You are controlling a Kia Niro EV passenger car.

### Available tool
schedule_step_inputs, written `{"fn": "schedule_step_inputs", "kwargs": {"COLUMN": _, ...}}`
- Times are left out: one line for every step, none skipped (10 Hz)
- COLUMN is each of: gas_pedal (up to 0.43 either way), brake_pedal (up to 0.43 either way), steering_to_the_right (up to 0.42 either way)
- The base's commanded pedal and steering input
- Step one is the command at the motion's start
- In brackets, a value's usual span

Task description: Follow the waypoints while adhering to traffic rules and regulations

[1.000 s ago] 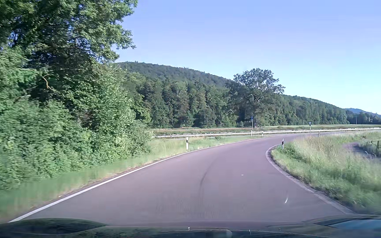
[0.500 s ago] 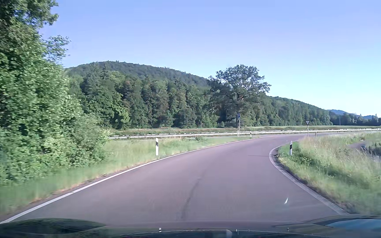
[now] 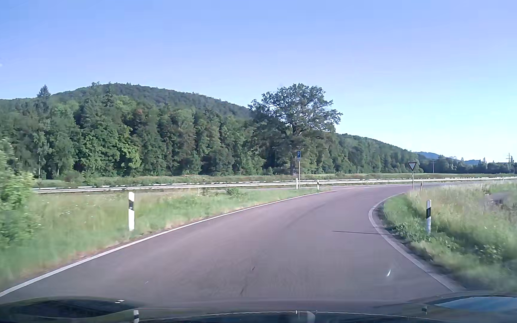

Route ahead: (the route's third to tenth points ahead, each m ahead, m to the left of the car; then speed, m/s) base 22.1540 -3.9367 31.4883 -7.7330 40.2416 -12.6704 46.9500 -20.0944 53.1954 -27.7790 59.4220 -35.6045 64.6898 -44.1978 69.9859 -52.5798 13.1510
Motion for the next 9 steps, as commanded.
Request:
{"fn": "schedule_step_inputs", "kwargs": {"gas_pedal": 0.059, "brake_pedal": 0.0, "steering_to_the_right": 0.078}}
{"fn": "schedule_step_inputs", "kwargs": {"gas_pedal": 0.059, "brake_pedal": 0.0, "steering_to_the_right": 0.08}}
{"fn": "schedule_step_inputs", "kwargs": {"gas_pedal": 0.059, "brake_pedal": 0.0, "steering_to_the_right": 0.082}}
{"fn": "schedule_step_inputs", "kwargs": {"gas_pedal": 0.059, "brake_pedal": 0.0, "steering_to_the_right": 0.084}}
{"fn": "schedule_step_inputs", "kwargs": {"gas_pedal": 0.059, "brake_pedal": 0.0, "steering_to_the_right": 0.087}}
{"fn": "schedule_step_inputs", "kwargs": {"gas_pedal": 0.059, "brake_pedal": 0.0, "steering_to_the_right": 0.089}}
{"fn": "schedule_step_inputs", "kwargs": {"gas_pedal": 0.059, "brake_pedal": 0.0, "steering_to_the_right": 0.09}}
{"fn": "schedule_step_inputs", "kwargs": {"gas_pedal": 0.059, "brake_pedal": 0.0, "steering_to_the_right": 0.091}}
{"fn": "schedule_step_inputs", "kwargs": {"gas_pedal": 0.059, "brake_pedal": 0.0, "steering_to_the_right": 0.092}}
